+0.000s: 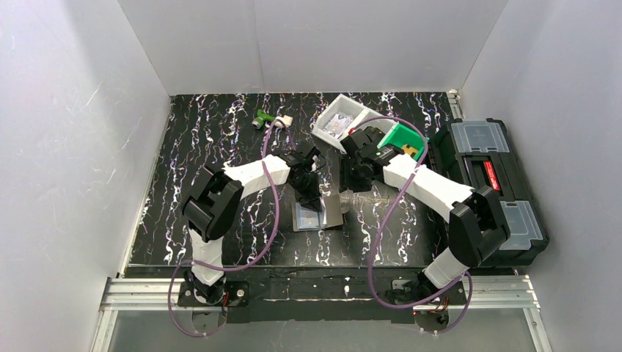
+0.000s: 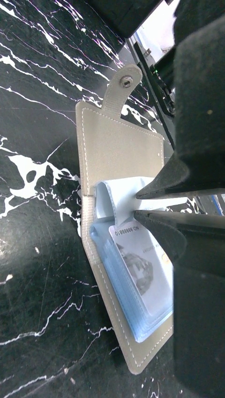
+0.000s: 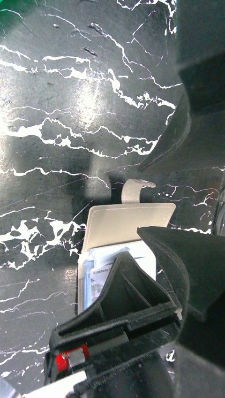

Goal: Take the credit cards out of the card holder
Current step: Remove the credit card from the card holder.

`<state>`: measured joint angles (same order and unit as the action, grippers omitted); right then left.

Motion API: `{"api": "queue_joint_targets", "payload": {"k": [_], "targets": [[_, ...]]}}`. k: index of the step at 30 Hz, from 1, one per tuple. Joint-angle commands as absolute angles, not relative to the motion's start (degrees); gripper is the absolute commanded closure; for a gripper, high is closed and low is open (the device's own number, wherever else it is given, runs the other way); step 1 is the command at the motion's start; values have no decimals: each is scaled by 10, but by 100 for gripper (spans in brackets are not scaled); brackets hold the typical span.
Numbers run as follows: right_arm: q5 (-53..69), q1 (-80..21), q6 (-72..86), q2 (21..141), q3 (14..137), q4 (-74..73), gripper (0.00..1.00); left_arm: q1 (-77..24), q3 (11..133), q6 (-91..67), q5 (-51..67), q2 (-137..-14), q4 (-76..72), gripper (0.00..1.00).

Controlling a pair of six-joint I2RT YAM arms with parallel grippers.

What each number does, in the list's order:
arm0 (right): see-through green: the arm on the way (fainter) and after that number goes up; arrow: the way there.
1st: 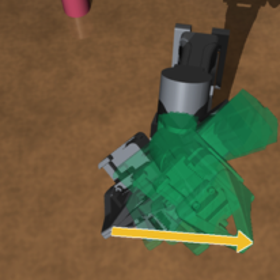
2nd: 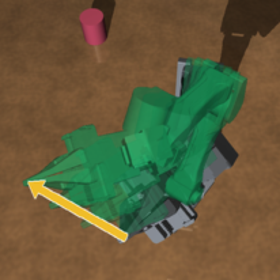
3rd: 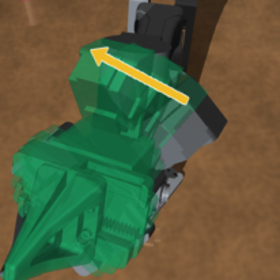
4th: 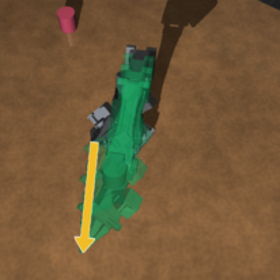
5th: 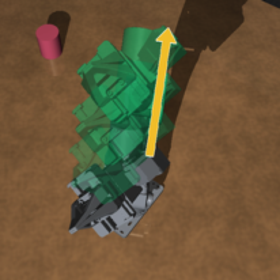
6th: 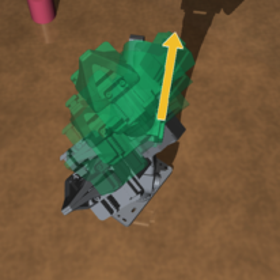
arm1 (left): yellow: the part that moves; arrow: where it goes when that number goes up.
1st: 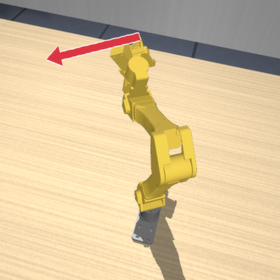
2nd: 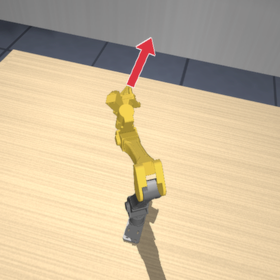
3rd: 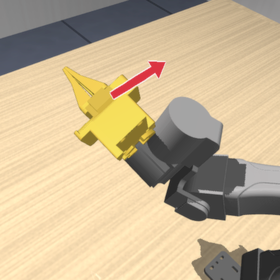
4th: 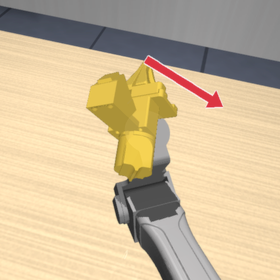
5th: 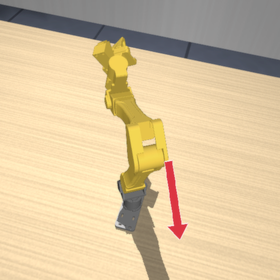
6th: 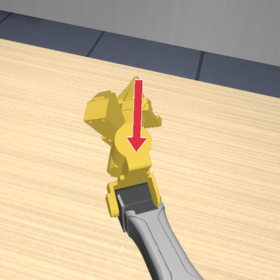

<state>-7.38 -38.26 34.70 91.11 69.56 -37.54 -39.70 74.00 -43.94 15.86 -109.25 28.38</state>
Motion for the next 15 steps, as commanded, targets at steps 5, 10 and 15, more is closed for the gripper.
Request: {"api": "queue_joint_targets", "payload": {"k": [5,10,15], "targets": [[5,-381,328,862,671,-354,47,-411,770,-448,192,-1103,278,86],[52,-381,315,859,632,-321,47,-411,774,-451,208,-1107,275,86],[82,-381,311,862,594,-279,47,-412,780,-461,242,-1113,276,86]]}}
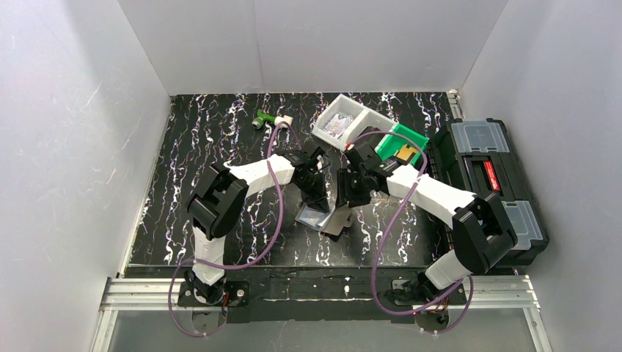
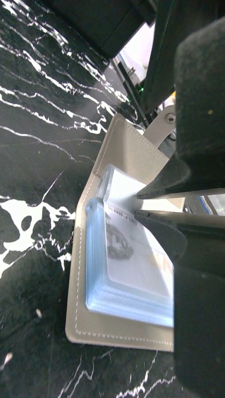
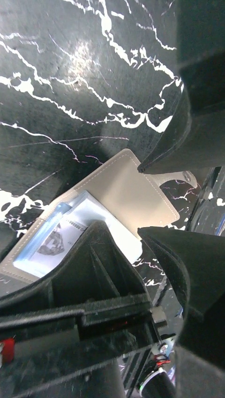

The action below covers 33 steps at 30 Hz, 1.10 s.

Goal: Take the credit cards out of the card holder
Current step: Remove the credit card from the card holder.

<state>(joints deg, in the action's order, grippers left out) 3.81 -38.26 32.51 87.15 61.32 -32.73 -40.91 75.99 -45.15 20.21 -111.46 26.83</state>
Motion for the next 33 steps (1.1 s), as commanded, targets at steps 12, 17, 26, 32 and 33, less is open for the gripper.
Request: {"api": "queue_joint_targets", "payload": {"k": [12,17,26,32,33], "targets": [[112,-382,360,943,563,-219,46,-412,768,-481,268,-1103,282,87],[99,-381,366,980,560,-209,49,-411,760,-484,265,-1092,280,86],[79,-381,350,1034,590,-211,63,-405,771,-459,203,-1055,325,83],[69,-381,326,1058,625,-225,72,-384,774,-409,106,-1028,388,80],[69,-381,322,1064,631,-227,73,-380,771,-403,96,-1025,392,80]]}}
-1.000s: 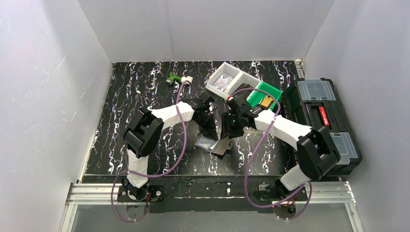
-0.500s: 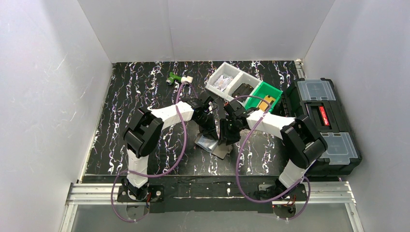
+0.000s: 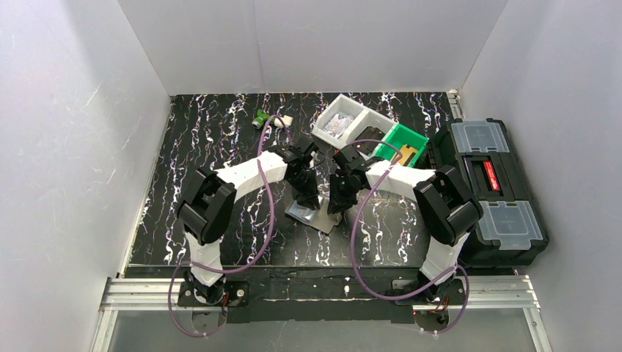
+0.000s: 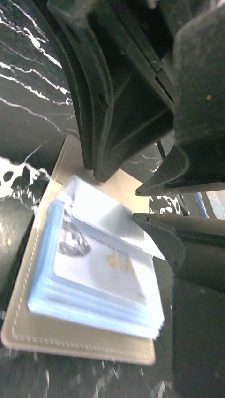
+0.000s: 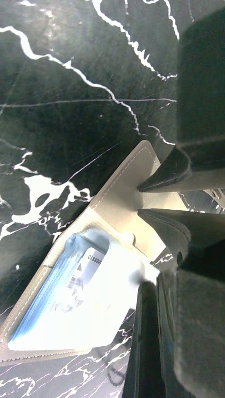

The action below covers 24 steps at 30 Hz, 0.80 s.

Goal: Take the credit cards out of the card holder
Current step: Remove the credit card from the card holder.

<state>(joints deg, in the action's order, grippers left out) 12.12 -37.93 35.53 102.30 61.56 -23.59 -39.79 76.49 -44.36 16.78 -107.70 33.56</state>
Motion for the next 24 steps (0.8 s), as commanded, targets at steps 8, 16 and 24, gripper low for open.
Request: {"api": "queue_joint_targets", "payload": {"k": [8,16,24], "targets": [[80,-381,310,1099,664,-240,78,-358,766,-367,50,-999,405,73],[80,-381,309,1107,670,-247,80,-348,778,-356,45,-1011,418,75],[78,-380,302,1108,681,-254,80,-346,769,-362,47,-1035,409,90]]}}
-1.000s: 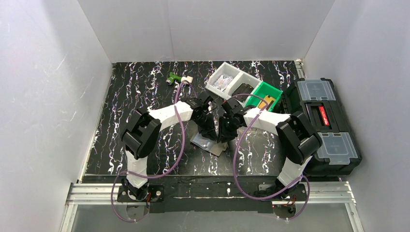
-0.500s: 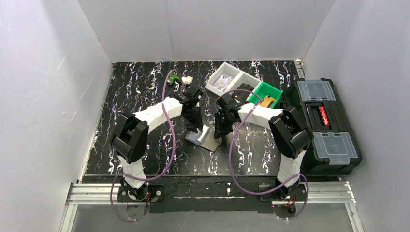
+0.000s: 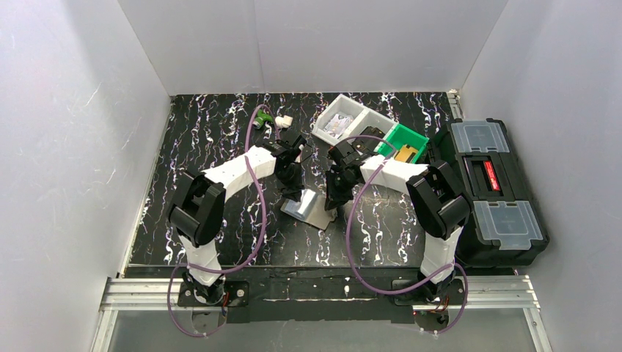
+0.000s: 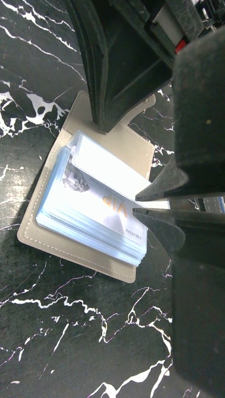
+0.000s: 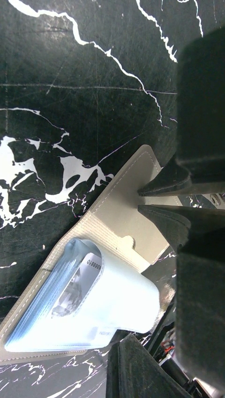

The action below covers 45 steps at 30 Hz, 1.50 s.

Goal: Take the credit cards out of the card holder
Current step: Remove the credit card from the card holder.

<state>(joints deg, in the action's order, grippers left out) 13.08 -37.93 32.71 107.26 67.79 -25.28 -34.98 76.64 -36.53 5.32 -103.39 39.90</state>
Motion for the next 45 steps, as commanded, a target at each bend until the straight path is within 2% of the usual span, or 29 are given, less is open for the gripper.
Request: {"api": "queue_joint_targets", "payload": {"k": [1,9,22,25,32,36,41,45], "targets": [[78,-379,302,1109,683,-255,80,-346,766,-362,46,-1035,407,90],[79,-377,296,1114,693,-259,81,-348,752,-362,89,-1062,386,97],[97,-353,273,1131,724,-258,80,-373,752,-394,156,-1097,345,97],[122,-339,274,1126,726,-251,74,-376,749,-411,171,-1104,333,97],[165,-327,304,1109,717,-235,50,-378,747,-440,179,-1118,319,97],[175,-327,313,1108,712,-229,45,-378,750,-445,183,-1119,314,97],[168,-334,313,1115,708,-234,46,-379,755,-447,184,-1119,311,97],[156,-347,314,1129,719,-252,56,-378,757,-449,186,-1117,307,97]]}}
